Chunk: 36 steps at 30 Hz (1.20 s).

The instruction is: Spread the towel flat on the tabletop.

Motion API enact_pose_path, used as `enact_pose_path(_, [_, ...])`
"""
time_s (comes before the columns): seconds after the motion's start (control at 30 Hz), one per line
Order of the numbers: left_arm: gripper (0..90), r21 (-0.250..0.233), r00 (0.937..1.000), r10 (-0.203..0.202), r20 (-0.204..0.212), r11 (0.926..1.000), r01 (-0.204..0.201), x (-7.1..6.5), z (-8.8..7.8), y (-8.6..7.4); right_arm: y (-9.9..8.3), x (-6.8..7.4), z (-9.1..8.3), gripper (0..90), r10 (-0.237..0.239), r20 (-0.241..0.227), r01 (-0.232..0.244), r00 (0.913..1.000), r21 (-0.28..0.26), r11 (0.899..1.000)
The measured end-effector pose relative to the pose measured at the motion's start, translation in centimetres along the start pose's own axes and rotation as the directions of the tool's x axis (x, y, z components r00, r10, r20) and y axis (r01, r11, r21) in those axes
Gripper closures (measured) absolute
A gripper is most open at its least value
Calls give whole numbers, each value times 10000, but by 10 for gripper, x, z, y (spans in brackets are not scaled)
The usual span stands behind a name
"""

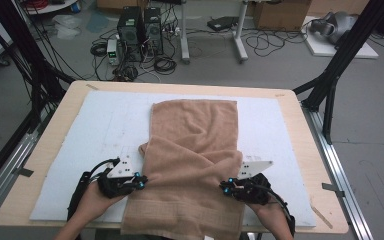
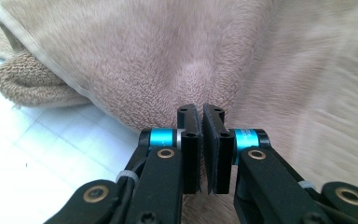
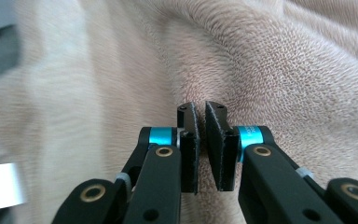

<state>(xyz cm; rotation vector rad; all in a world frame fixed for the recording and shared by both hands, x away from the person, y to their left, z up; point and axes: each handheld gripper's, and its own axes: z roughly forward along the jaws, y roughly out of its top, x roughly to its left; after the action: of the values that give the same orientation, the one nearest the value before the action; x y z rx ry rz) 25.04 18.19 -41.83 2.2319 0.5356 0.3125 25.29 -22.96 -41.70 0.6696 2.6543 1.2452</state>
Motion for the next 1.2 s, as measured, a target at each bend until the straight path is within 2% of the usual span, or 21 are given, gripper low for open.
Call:
enact_pose_path(0.1, [856,-278,10000,69,6,9996,-69,-14,-15,-4,3,15,-12,836,-234,-87,231,9997,-308,9993])
enact_pose_path(0.17, [856,-618,10000,-33,-86,9981,28,-23,-25,-6,5,25,-19,836,-418,-101,413,9991,-415,9983])
enact_pose_path(0.37, [855,-1032,9996,281,30,9943,-277,-50,-52,-7,12,51,-38,821,-863,-407,831,9954,-748,9937])
enact_pose_path(0.43, [835,-1200,9993,346,120,9922,-329,-53,-62,-3,16,54,-45,775,-933,-505,875,9944,-1071,9904])
enact_pose_path(0.47, [786,-1319,9995,318,92,9908,-303,-53,-66,-1,18,54,-48,752,-891,-574,817,9944,-1212,9893])
enact_pose_path(0.5, [721,-1398,9996,277,-21,9898,-277,-51,-69,1,21,53,-50,736,-904,-450,837,9949,-1333,9875])
enact_pose_path(0.57, [666,-1498,9996,214,-198,9884,-241,-44,-71,6,26,48,-53,717,-879,-259,837,9958,-1351,9873])
enact_pose_path(0.67, [640,-1505,9995,111,-290,9885,-154,-29,-60,8,31,34,-46,697,-973,284,996,9948,-948,9905])
enact_pose_path(0.83, [608,-1094,9997,-203,-126,9938,188,-5,-15,7,25,3,-13,628,-554,361,562,9978,-236,9981])
enact_pose_path(0.87, [608,-887,9997,-221,-88,9958,212,0,-5,7,22,-3,-5,624,-418,346,421,9985,-76,9991])
enact_pose_path(0.93, [609,-359,9995,-168,-268,9992,158,8,12,6,15,-15,10,609,-225,508,211,9985,274,9994])
enact_pose_path(1.03, [610,509,9995,-175,-263,9985,188,19,33,2,7,-26,24,610,138,462,-161,9988,517,9985])
enact_pose_path(1.1, [625,408,9987,-511,36,9979,509,24,37,0,2,-30,32,648,215,345,-241,9992,753,9969])
enact_pose_path(1.2, [727,377,9991,-403,109,9985,399,23,36,-1,-2,-30,34,725,431,268,-447,9987,618,9971])
